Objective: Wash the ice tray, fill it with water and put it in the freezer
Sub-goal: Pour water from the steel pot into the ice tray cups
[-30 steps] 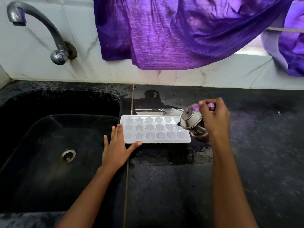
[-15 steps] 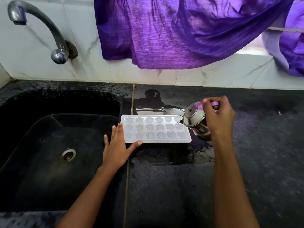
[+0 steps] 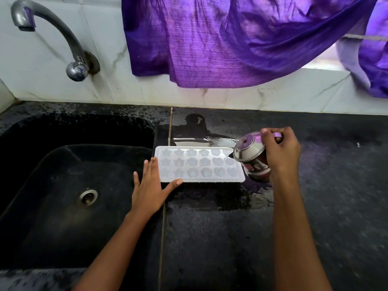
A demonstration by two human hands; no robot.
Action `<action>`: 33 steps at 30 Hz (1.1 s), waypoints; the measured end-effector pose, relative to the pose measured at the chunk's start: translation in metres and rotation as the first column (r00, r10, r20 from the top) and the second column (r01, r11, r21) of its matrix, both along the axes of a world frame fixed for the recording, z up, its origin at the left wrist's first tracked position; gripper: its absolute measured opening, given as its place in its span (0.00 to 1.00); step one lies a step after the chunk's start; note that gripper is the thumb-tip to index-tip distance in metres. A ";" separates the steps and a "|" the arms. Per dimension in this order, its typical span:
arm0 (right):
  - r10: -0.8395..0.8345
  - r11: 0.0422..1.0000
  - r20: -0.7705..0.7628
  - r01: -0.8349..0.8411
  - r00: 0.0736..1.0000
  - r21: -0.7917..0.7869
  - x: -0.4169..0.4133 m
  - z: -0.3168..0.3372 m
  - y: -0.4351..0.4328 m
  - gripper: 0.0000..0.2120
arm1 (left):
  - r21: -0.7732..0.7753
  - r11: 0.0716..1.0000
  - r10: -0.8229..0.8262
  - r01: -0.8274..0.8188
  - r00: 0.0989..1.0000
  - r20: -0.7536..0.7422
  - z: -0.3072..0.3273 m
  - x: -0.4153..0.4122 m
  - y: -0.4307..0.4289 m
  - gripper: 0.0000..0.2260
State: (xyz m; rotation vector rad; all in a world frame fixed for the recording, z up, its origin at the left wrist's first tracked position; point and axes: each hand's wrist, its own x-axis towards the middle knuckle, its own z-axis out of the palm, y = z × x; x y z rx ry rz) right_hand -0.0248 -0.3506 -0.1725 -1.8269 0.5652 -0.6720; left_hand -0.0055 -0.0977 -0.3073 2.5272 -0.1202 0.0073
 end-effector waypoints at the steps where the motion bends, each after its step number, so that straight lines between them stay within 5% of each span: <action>1: -0.002 0.998 0.005 0.002 1.000 0.063 0.000 -0.001 -0.001 0.10 | 0.003 1.000 0.000 0.000 1.000 -0.001 0.000 0.000 0.000 0.46; 7: 0.032 0.976 0.012 -0.033 0.999 0.215 0.004 -0.005 0.004 0.10 | 0.008 1.000 0.003 -0.003 1.000 -0.003 0.000 0.000 0.000 0.46; 21: 0.100 0.988 -0.093 -0.111 0.991 -0.110 0.011 -0.006 0.027 0.07 | 0.034 0.999 -0.002 0.003 1.000 -0.007 -0.001 0.001 0.003 0.49; 33: 0.094 0.981 -0.090 -0.108 0.991 -0.158 0.012 -0.002 0.028 0.06 | 0.031 0.999 -0.004 0.004 1.000 -0.010 0.000 0.001 0.002 0.48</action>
